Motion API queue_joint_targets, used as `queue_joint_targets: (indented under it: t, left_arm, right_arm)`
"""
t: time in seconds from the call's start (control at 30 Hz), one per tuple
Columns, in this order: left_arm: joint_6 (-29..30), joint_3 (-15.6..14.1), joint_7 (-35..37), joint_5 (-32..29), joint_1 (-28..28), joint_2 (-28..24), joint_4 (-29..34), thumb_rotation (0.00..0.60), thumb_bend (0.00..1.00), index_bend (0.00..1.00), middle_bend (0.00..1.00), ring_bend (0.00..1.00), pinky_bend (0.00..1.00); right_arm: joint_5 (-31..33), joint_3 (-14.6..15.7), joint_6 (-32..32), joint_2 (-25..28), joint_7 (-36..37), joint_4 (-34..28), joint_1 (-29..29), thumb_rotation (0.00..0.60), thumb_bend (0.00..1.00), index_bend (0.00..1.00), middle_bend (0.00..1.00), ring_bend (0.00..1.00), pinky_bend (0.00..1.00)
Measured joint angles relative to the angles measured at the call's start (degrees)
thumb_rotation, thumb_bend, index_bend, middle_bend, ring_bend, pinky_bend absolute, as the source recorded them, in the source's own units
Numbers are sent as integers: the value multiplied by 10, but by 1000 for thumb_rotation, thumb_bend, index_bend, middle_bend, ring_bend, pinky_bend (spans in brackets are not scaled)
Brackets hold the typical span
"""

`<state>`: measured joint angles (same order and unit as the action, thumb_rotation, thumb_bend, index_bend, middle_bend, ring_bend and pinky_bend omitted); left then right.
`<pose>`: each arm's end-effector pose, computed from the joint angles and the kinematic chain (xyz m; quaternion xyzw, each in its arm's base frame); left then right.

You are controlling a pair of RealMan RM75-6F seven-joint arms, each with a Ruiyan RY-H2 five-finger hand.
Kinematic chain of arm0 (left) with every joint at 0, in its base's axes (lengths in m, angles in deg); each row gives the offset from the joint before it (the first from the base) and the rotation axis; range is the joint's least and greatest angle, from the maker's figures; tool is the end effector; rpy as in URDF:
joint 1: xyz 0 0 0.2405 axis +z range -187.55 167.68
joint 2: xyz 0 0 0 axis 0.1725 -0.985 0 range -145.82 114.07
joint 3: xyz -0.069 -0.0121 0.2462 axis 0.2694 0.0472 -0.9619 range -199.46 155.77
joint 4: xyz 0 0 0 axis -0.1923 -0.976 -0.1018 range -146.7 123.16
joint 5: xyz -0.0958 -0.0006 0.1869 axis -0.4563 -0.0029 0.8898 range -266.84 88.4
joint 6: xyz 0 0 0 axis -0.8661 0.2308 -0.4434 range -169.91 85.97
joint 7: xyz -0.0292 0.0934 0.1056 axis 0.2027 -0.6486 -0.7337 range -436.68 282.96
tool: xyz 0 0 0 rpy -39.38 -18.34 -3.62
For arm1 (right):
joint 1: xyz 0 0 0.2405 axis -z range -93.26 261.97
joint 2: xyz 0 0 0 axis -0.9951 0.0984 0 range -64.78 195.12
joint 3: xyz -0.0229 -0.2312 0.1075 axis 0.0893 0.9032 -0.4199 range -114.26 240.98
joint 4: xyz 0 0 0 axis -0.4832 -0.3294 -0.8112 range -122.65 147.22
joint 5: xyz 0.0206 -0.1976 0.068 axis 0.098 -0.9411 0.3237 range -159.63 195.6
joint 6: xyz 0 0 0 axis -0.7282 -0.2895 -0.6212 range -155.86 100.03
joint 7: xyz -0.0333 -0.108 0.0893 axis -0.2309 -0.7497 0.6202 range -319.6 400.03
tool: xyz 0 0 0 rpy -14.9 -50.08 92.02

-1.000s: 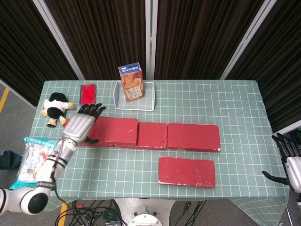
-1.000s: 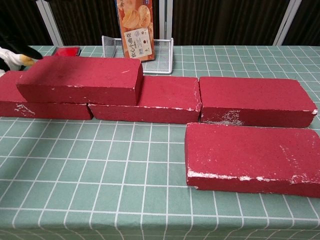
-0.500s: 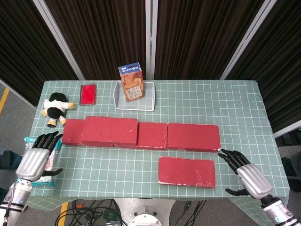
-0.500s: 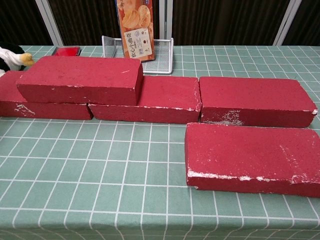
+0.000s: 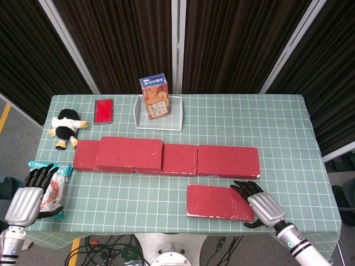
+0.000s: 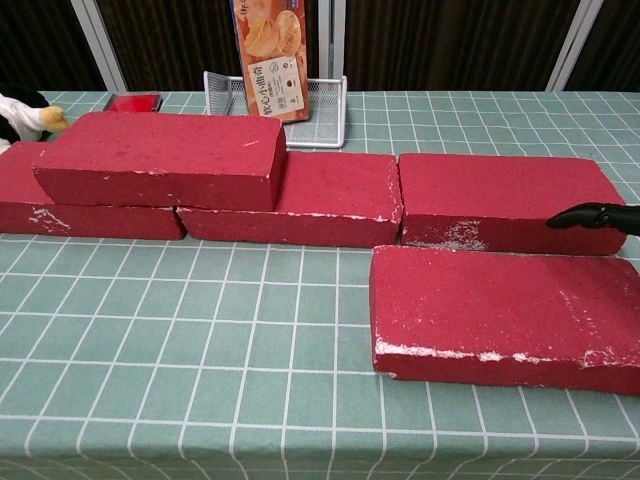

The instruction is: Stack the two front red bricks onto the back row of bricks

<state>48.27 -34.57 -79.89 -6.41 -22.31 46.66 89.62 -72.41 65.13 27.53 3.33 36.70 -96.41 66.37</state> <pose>-0.2873 0.1586 0.1389 -0.6241 -0.4334 -0.3664 0.5370 -0.2272 -0.1894 0.0703 0.7550 -0.4705 0.3108 0.3346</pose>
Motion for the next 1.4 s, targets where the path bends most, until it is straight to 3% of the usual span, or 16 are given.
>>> queue_joint_targets:
  t: [0.43, 0.73, 0.83, 1.07, 1.4]
  left_arm:
    - [-31, 33, 16, -1, 24, -13, -5, 600, 67, 30, 0, 0, 0]
    - [-46, 49, 26, 1, 36, -14, -13, 600, 67, 30, 0, 0, 0]
    - [-52, 53, 28, 2, 39, -13, -16, 600, 67, 30, 0, 0, 0]
    - [-58, 64, 30, 6, 46, -16, -15, 600, 67, 30, 0, 0, 0]
    - [-57, 75, 35, 15, 57, -25, -6, 600, 67, 30, 0, 0, 0]
  right_arm:
    - [80, -15, -72, -42, -44, -2, -59, 600, 0, 0, 0, 0, 0]
    - [117, -17, -73, -67, -62, 8, -74, 600, 0, 0, 28, 0, 4]
    - [121, -17, -70, -71, -63, 11, -77, 600, 0, 0, 95, 18, 71]
    - [121, -11, -65, -71, -58, 10, -81, 600, 2, 19, 219, 164, 246]
    - [68, -21, -8, -36, -9, -16, -76, 600, 2, 25, 221, 171, 256]
